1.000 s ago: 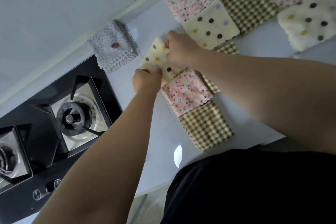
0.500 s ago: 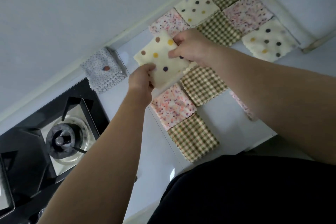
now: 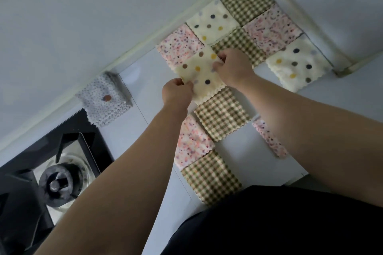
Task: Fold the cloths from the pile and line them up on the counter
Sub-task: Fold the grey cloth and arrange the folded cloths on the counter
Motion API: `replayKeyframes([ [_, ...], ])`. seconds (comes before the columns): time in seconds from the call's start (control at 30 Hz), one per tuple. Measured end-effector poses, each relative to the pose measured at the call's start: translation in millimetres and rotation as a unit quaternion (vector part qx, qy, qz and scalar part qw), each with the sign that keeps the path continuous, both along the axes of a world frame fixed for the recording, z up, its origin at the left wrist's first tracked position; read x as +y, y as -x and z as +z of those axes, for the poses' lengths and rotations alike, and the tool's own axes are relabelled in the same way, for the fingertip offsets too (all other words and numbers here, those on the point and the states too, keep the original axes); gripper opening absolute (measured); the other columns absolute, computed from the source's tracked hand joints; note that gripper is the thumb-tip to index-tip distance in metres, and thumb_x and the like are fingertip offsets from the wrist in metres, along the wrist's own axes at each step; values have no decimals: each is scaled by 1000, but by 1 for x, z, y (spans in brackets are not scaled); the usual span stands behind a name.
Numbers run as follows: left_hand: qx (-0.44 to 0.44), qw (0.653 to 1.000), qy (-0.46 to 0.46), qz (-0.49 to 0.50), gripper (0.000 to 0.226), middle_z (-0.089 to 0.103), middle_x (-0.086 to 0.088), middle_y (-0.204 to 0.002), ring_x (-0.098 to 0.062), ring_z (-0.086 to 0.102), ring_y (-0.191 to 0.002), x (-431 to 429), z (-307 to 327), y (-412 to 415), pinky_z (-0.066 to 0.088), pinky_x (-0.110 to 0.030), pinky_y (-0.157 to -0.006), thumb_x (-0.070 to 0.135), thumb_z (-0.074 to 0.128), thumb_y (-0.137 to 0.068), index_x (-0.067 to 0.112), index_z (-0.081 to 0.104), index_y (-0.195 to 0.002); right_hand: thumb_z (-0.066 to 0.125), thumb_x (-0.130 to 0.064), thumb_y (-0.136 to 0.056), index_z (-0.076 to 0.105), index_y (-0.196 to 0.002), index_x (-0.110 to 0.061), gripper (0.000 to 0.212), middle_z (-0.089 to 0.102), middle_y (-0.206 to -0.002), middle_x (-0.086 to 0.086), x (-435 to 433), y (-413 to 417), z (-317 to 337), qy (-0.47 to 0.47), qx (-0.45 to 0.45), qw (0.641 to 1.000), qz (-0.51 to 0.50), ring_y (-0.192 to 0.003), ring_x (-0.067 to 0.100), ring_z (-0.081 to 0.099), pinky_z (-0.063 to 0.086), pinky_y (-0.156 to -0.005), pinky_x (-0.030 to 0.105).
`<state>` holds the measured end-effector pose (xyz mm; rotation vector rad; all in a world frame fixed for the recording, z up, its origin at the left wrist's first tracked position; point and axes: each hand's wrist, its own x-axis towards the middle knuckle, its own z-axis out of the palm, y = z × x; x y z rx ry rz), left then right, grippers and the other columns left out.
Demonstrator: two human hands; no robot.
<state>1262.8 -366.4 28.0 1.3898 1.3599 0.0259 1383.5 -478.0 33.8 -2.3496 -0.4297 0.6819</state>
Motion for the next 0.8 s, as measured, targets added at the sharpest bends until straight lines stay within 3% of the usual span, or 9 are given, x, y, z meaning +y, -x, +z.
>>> replayKeyframes([
  [0.13,46,998,-50,-17,12,71,-5,-88,-26,71,-84,4,-7,-7,61,-44,-80,18,72,-83,10,67,-90,55,-21,-99,61,-118,-4,26,63,-115,11,6,0,-4,18,-42,999,26,-109,27,59,39,-81,25],
  [0.27,98,989,-97,-45,19,68,0,-90,-23,70,-85,4,-14,-6,60,-40,-81,28,74,-82,18,60,-90,55,-28,-98,54,-115,-7,27,49,-126,15,9,4,-11,112,-74,988,73,-115,31,50,45,-93,39],
  [0.37,105,988,-101,-54,25,65,1,-94,-23,69,-88,4,-14,-7,59,-39,-81,32,74,-84,21,54,-95,57,-27,-95,53,-112,-8,26,47,-130,17,12,2,-10,135,-69,986,69,-122,34,44,41,-98,40],
  [0.4,107,988,-98,-62,25,66,1,-95,-23,69,-87,4,-12,-8,58,-38,-78,32,73,-85,21,54,-97,57,-26,-92,53,-105,-10,21,50,-125,16,13,0,-10,127,-67,987,67,-119,34,46,42,-95,39],
  [0.47,114,987,-88,-72,22,67,-3,-91,-23,66,-80,5,-10,-9,54,-31,-65,28,70,-85,15,56,-96,57,-22,-87,49,-90,-13,12,58,-101,9,14,-4,-8,81,-53,993,65,-99,29,55,44,-75,30],
  [0.53,104,991,-65,-61,15,60,-7,-78,-24,56,-68,5,-6,-10,44,-27,-56,19,66,-81,9,55,-83,57,-20,-86,51,-91,-15,9,53,-83,-2,12,-5,-1,4,9,998,55,-77,18,53,38,-59,25],
  [0.63,68,997,-19,-10,12,54,-6,-73,-22,47,-66,-1,3,-11,42,-29,-58,14,66,-80,9,55,-76,63,-17,-84,55,-104,-16,22,51,-84,-7,9,-5,18,-85,103,990,39,-73,10,49,38,-57,22],
  [0.8,-28,996,50,65,12,65,-2,-89,-20,60,-85,-17,34,-21,52,-29,-72,7,65,-77,11,65,-89,75,-14,-77,62,-117,-18,42,62,-103,-6,-16,-16,54,-167,200,965,-26,-90,12,61,47,-67,24],
])
